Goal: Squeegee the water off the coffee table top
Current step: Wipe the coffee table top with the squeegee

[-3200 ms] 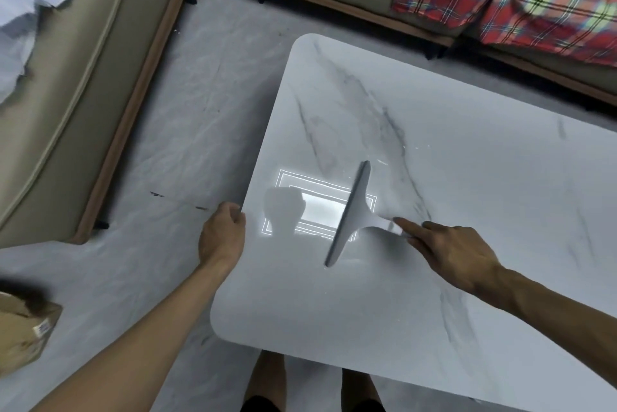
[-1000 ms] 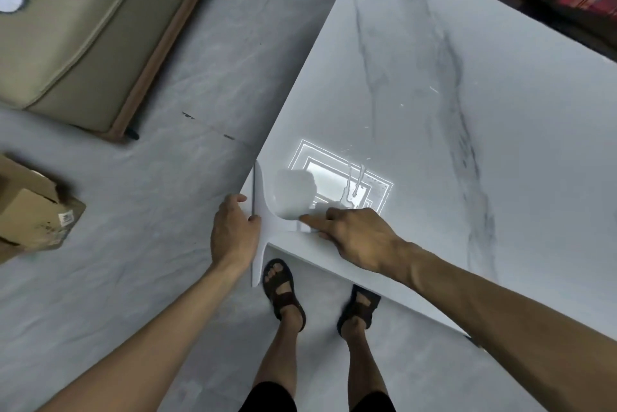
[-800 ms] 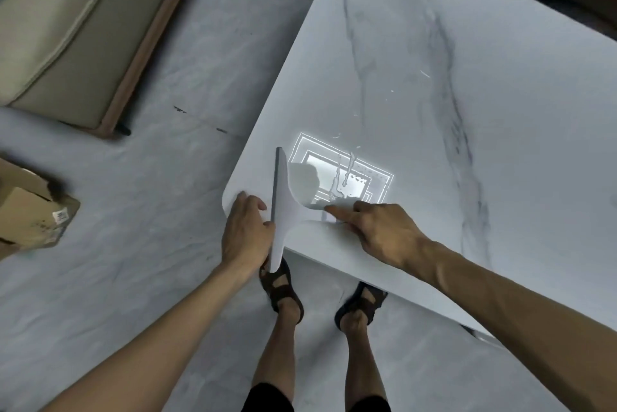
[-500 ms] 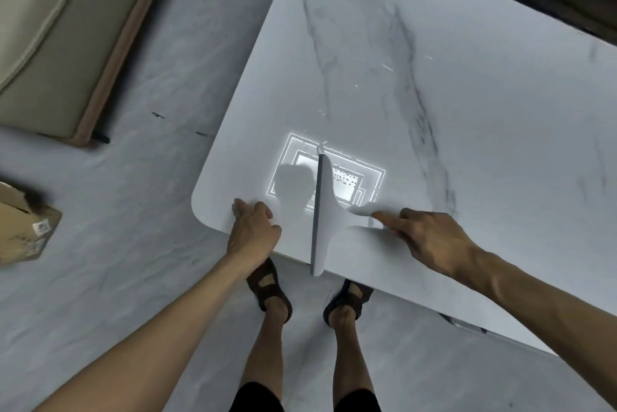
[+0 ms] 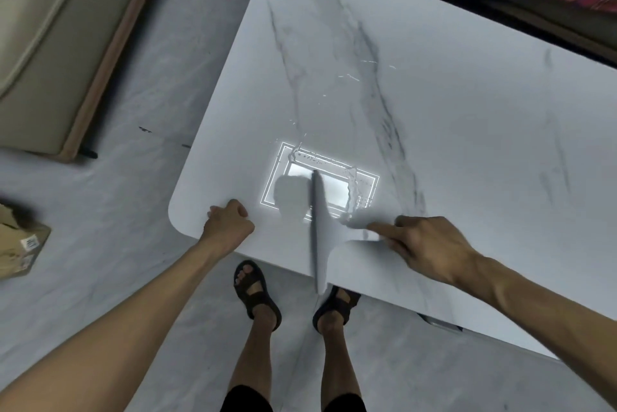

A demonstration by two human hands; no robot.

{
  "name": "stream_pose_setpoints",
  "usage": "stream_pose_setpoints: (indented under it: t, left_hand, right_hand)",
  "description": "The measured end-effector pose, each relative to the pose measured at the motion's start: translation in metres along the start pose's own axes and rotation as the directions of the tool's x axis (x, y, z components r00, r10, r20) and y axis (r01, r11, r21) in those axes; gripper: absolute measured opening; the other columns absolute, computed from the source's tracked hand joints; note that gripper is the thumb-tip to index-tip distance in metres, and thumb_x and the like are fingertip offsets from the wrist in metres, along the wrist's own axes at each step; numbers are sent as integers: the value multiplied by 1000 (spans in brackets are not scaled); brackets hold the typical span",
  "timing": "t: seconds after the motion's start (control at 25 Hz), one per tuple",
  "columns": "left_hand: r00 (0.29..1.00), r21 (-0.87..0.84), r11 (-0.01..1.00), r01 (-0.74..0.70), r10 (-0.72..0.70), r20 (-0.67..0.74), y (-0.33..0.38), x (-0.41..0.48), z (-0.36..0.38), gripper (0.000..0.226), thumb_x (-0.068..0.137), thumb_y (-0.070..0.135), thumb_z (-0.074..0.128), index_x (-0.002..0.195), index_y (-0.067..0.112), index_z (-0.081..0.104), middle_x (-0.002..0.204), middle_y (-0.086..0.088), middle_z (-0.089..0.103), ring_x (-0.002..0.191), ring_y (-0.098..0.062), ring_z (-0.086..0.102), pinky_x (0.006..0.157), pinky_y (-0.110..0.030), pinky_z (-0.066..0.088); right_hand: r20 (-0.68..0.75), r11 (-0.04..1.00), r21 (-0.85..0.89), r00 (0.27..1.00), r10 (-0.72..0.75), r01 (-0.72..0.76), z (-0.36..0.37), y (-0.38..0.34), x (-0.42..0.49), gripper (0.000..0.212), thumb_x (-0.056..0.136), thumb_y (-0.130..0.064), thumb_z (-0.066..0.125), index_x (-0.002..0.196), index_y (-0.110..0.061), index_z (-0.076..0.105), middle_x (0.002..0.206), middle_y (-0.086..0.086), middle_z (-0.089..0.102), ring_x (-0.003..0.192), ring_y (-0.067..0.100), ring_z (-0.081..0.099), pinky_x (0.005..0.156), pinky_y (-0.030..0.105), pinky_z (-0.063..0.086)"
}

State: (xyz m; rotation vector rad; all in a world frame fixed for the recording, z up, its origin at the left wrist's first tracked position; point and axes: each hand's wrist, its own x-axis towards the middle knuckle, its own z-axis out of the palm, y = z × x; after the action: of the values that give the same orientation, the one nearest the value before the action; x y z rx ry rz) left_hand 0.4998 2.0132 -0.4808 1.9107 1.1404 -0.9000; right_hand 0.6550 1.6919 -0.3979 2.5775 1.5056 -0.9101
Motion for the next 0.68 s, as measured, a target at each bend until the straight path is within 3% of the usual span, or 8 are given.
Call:
stream_pose_setpoints:
  t: [0.16, 0.28, 0.48, 0.68]
  left_hand:
    - [953, -71, 997, -36, 13, -303, -18, -15, -9, 17, 85, 11, 47, 102, 17, 48, 89, -3, 55, 71, -16, 52, 56, -28, 40]
    - [855, -121, 987, -104, 27, -518, -35, -20, -22, 12, 84, 4, 50, 93, 11, 51, 92, -6, 58, 77, -22, 54, 66, -33, 46]
    - [864, -134, 984, -114, 32, -502, -54, -12, -30, 12, 86, 2, 62, 85, 14, 60, 83, -3, 64, 81, -23, 60, 68, -28, 45]
    - [908, -190, 973, -133, 43, -417, -38, -9, -18, 23, 91, 5, 54, 74, 19, 61, 73, 1, 65, 71, -20, 63, 55, -21, 44]
  right_hand:
    - [99, 980, 101, 978, -183, 173, 19, -74, 71, 37, 100, -50, 26, 136, -51, 35, 95, -2, 60, 87, 26, 62, 67, 38, 53]
    - [74, 960, 105, 961, -266, 258, 25, -119, 114, 37, 102, -45, 30, 137, -46, 38, 96, 3, 60, 87, 29, 61, 66, 42, 53]
    - [63, 974, 108, 977, -204, 197, 20, -123, 144, 37, 102, -44, 28, 137, -47, 37, 98, 2, 59, 91, 29, 61, 64, 35, 46]
    - [-54, 999, 45, 999, -9, 12, 11, -39, 103, 35, 101, -45, 29, 135, -50, 39, 86, -6, 57, 79, 25, 61, 57, 30, 34]
